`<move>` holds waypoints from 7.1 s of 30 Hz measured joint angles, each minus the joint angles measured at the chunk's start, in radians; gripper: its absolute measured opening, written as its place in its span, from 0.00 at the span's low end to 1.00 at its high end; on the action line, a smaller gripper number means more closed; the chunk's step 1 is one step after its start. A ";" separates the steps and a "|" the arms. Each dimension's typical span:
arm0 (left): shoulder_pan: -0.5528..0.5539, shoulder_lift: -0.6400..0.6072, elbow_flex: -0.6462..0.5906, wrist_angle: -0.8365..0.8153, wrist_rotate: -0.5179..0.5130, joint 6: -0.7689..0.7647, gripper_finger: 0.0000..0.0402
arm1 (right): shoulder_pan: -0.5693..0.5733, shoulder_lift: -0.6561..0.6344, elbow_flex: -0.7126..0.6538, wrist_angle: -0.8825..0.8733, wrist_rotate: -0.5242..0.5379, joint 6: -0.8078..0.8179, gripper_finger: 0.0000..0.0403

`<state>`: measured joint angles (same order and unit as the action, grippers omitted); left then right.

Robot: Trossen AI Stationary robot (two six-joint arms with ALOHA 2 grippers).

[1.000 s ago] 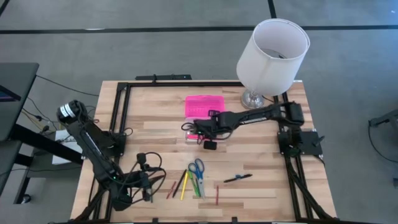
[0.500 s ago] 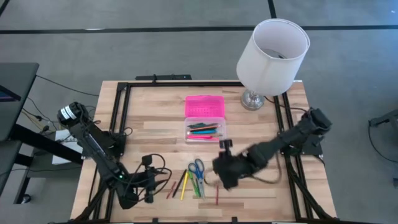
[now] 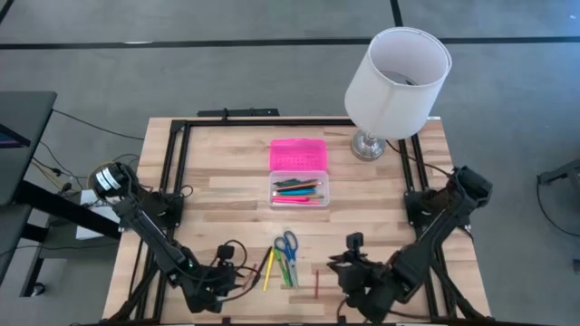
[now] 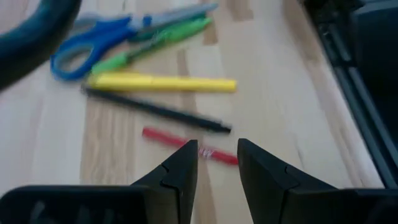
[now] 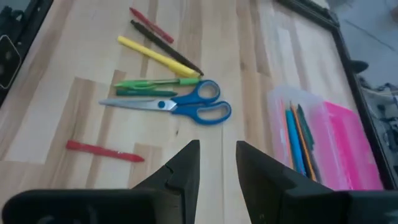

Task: Pick & place school supplies into a supply box
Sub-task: Put the left green crayon into the supply box

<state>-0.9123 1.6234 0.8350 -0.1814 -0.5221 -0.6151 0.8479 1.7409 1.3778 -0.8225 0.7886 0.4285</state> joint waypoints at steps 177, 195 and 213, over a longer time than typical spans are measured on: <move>0.987 0.147 0.450 -0.268 0.299 0.588 0.03 | -0.024 0.001 -0.169 0.306 -0.032 -0.018 0.24; 1.063 0.329 0.437 -0.135 0.334 0.772 0.03 | -0.023 0.001 -0.169 0.287 -0.033 -0.014 0.24; 1.062 0.341 0.439 -0.225 0.305 0.839 0.18 | -0.017 0.001 -0.169 0.284 -0.033 -0.010 0.24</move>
<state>0.1493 1.9640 1.2743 -0.4065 -0.2175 0.2237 0.8307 1.7420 1.2087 -0.5381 0.7555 0.4187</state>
